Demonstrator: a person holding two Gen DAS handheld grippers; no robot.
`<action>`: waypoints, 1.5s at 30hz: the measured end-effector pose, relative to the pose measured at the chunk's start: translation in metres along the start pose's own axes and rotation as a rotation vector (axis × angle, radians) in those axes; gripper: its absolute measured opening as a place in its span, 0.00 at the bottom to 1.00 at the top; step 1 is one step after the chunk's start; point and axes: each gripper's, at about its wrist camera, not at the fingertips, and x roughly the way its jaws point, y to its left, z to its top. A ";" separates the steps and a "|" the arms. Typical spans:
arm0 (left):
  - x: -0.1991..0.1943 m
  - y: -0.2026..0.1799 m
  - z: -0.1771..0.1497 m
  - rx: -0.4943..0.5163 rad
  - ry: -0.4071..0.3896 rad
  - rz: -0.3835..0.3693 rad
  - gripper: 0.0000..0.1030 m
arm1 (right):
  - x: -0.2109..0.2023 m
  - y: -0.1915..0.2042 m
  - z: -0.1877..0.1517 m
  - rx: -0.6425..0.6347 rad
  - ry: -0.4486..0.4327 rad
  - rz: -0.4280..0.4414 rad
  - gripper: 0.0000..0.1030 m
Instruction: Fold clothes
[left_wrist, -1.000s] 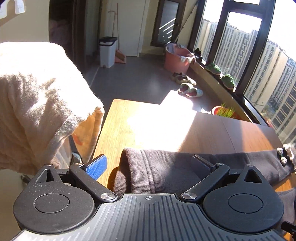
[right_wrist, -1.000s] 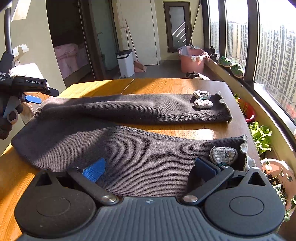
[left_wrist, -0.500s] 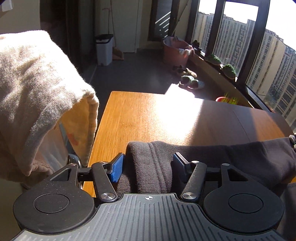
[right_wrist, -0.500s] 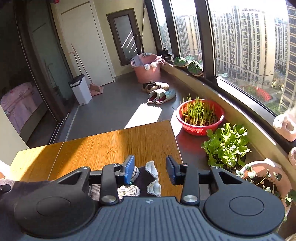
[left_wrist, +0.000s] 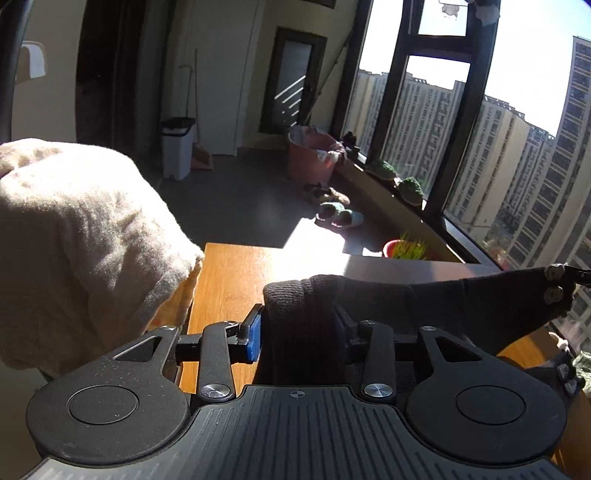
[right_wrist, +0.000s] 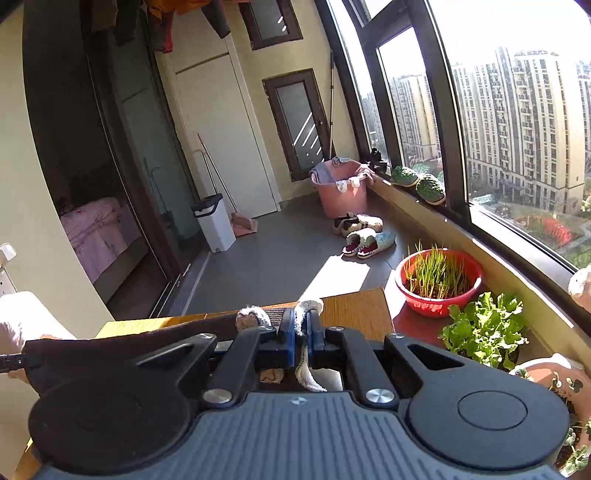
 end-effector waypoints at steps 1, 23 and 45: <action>-0.017 -0.002 -0.008 0.010 -0.004 -0.015 0.40 | -0.017 0.000 -0.007 -0.020 0.009 -0.008 0.06; -0.060 -0.058 -0.073 -0.034 0.032 -0.160 0.91 | -0.060 0.020 -0.067 -0.116 0.058 -0.049 0.03; -0.008 -0.075 -0.106 -0.062 0.136 -0.139 0.97 | -0.069 0.035 -0.056 -0.223 -0.040 -0.029 0.00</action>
